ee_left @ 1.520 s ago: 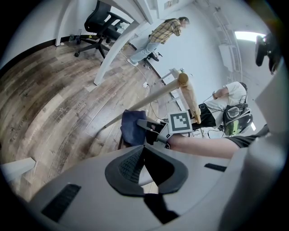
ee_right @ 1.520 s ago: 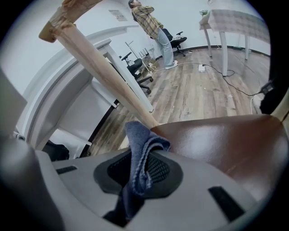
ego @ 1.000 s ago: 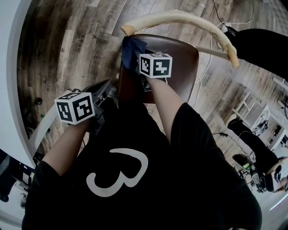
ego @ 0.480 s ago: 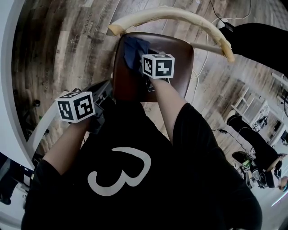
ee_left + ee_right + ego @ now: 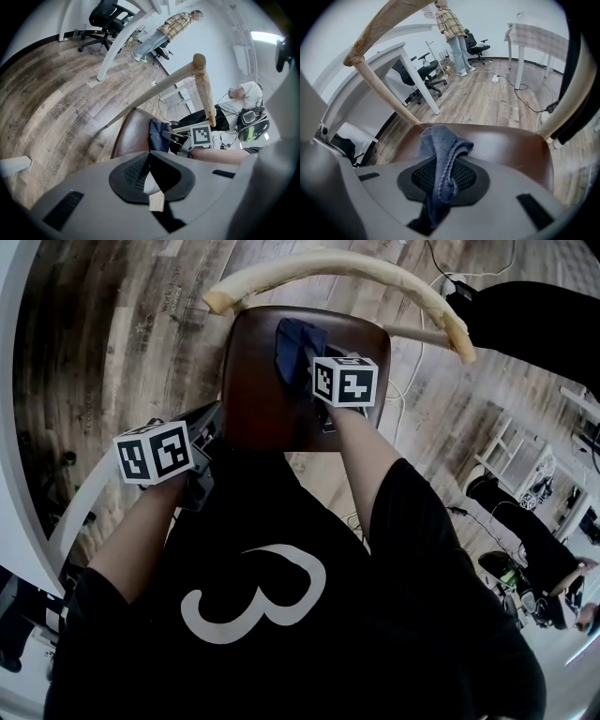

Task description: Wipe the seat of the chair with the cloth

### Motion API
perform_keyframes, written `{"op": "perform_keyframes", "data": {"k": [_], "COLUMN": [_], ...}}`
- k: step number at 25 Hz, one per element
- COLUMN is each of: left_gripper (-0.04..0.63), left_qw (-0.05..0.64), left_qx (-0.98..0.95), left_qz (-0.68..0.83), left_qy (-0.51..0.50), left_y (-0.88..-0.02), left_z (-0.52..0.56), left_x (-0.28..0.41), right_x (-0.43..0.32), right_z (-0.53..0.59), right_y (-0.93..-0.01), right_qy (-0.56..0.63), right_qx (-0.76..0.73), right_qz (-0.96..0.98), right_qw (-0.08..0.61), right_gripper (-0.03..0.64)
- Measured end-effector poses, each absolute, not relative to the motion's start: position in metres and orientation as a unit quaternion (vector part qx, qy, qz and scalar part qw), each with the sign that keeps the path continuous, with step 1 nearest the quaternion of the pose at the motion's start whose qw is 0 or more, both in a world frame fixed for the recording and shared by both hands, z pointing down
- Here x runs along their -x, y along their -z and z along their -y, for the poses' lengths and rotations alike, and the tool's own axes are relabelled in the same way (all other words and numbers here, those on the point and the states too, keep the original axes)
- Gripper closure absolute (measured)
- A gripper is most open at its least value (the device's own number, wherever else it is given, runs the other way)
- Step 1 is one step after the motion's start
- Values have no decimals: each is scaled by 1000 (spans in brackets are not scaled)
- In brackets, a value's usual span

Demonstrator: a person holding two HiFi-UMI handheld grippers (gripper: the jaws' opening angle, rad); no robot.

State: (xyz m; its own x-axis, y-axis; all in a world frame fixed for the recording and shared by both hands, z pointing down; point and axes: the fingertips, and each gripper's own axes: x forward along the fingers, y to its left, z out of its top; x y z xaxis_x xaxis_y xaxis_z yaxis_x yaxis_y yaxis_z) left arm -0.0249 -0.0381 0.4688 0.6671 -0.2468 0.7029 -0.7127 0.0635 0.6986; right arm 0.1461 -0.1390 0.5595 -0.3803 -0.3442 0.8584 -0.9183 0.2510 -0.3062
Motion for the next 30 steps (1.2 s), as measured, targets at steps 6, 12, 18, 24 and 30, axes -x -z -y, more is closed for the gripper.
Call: {"op": "perform_keyframes", "data": {"k": [6, 12, 18, 24, 30], "left_gripper": [583, 583, 583, 583, 583], "left_qw": [640, 652, 653, 656, 656], "left_qx": [-651, -637, -635, -623, -623], "left_qz": [366, 376, 379, 395, 393], "left_qy": [-183, -165, -165, -159, -163], "left_y": [-481, -492, -502, -514, -518], "left_z": [33, 38, 42, 45, 40], "left_x": [21, 24, 29, 40, 37], "right_x": [-179, -217, -265, -317, -342], "right_z": [137, 136, 128, 127, 123], "right_y": [-562, -562, -561, -562, -564], "right_qy": [-415, -406, -390, -378, -382], "right_qx": [-455, -479, -500, -525, -543], "right_qz": [708, 694, 680, 659, 643], "right_qw": [346, 351, 369, 384, 381], "right_gripper": [561, 561, 561, 561, 561]}}
